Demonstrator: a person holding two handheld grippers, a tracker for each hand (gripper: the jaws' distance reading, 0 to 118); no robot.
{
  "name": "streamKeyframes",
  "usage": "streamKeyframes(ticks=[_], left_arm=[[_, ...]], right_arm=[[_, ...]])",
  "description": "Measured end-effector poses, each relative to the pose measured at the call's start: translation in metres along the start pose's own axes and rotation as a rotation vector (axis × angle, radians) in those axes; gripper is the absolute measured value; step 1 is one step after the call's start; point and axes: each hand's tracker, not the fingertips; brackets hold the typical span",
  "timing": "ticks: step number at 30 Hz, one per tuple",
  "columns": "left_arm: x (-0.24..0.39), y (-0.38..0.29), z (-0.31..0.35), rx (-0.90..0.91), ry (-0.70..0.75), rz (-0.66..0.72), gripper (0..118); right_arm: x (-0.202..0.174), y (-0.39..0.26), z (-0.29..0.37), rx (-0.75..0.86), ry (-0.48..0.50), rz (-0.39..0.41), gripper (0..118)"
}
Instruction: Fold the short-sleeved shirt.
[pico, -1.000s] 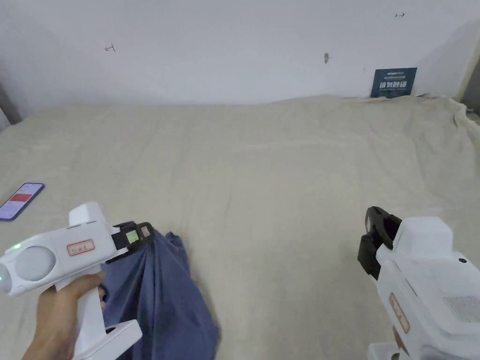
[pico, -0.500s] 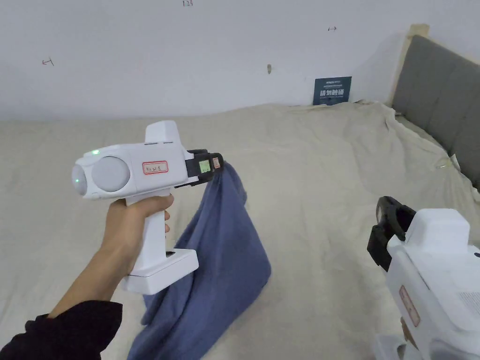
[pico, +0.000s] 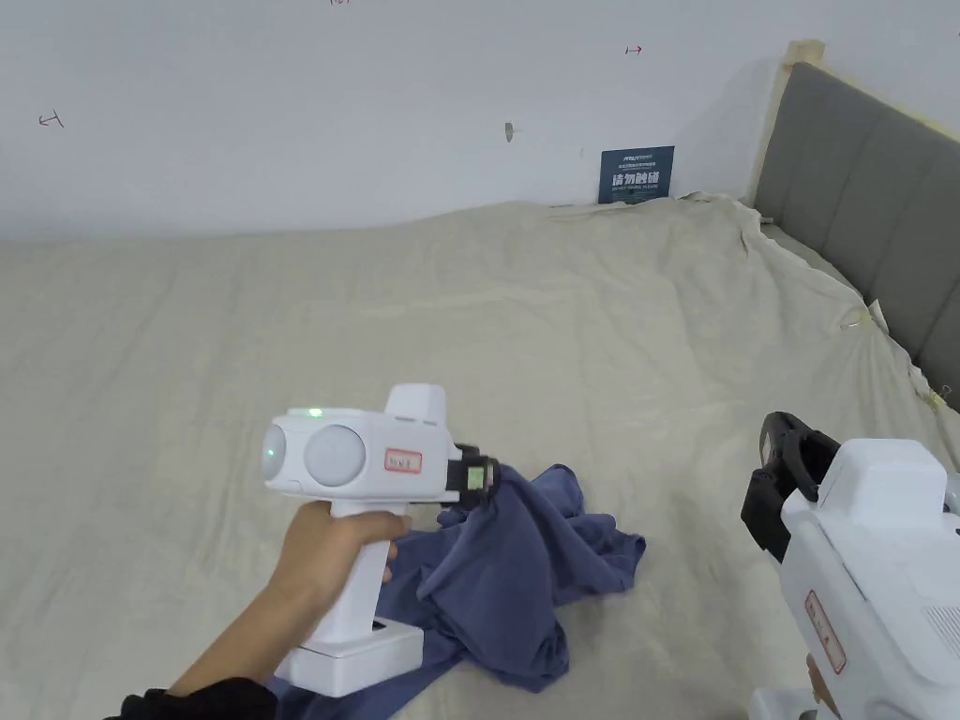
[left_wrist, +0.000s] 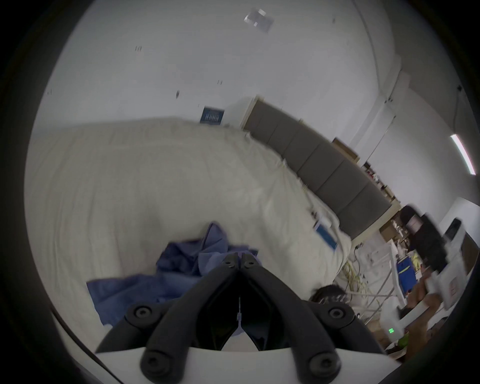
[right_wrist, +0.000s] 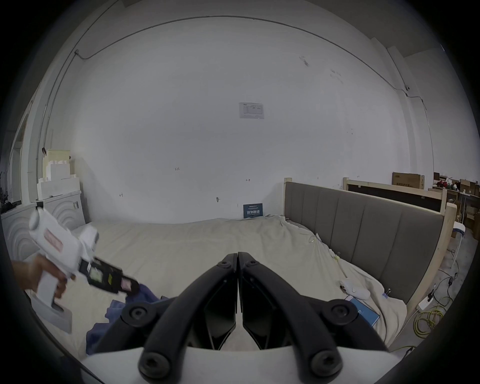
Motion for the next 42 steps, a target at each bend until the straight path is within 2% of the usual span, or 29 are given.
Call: streamKeyframes(ticks=[5, 10, 13, 16, 18, 19, 20, 21, 23, 29, 32, 37, 40, 42], left_arm=[[-0.015, -0.031, -0.058, -0.181, 0.123, -0.041, 0], [-0.027, -0.061, -0.104, -0.324, 0.188, 0.04, 0], [-0.025, -0.074, -0.119, -0.354, 0.243, 0.013, 0], [-0.018, -0.074, -0.111, -0.288, 0.265, -0.022, 18], [-0.012, -0.07, -0.098, -0.264, 0.282, -0.041, 43], [-0.009, -0.067, -0.088, -0.228, 0.292, -0.052, 59], [-0.007, -0.063, -0.079, -0.192, 0.302, -0.057, 81], [-0.003, -0.059, -0.065, -0.153, 0.316, -0.072, 96], [0.004, -0.051, -0.036, -0.06, 0.324, -0.089, 115], [0.015, -0.027, 0.065, 0.228, 0.285, -0.078, 115], [0.018, -0.027, 0.103, 0.374, 0.333, -0.086, 115], [0.018, -0.043, 0.146, 0.577, 0.504, -0.165, 114], [0.014, -0.061, 0.154, 0.671, 0.569, -0.188, 108], [0.011, -0.073, 0.155, 0.708, 0.598, -0.211, 97]], right_arm=[[-0.003, -0.012, -0.006, -0.034, 0.01, -0.006, 0], [-0.005, -0.019, -0.01, -0.06, 0.015, -0.002, 0], [-0.004, -0.021, -0.011, -0.069, 0.015, 0.002, 0], [-0.002, -0.019, -0.01, -0.067, 0.016, 0.005, 0], [-0.001, -0.018, -0.009, -0.064, 0.017, 0.008, 0], [0.0, -0.016, -0.008, -0.059, 0.018, 0.007, 0], [0.0, -0.014, -0.007, -0.055, 0.018, 0.006, 0], [0.0, -0.012, -0.006, -0.05, 0.019, 0.005, 0], [-0.001, -0.01, -0.004, -0.04, 0.022, 0.009, 0], [-0.005, 0.004, 0.001, -0.001, 0.034, 0.02, 0], [-0.007, 0.01, 0.004, 0.019, 0.041, 0.032, 0], [-0.012, 0.015, 0.006, 0.039, 0.053, 0.045, 0], [-0.015, 0.016, 0.006, 0.046, 0.058, 0.045, 0], [-0.017, 0.016, 0.006, 0.048, 0.06, 0.046, 0]])
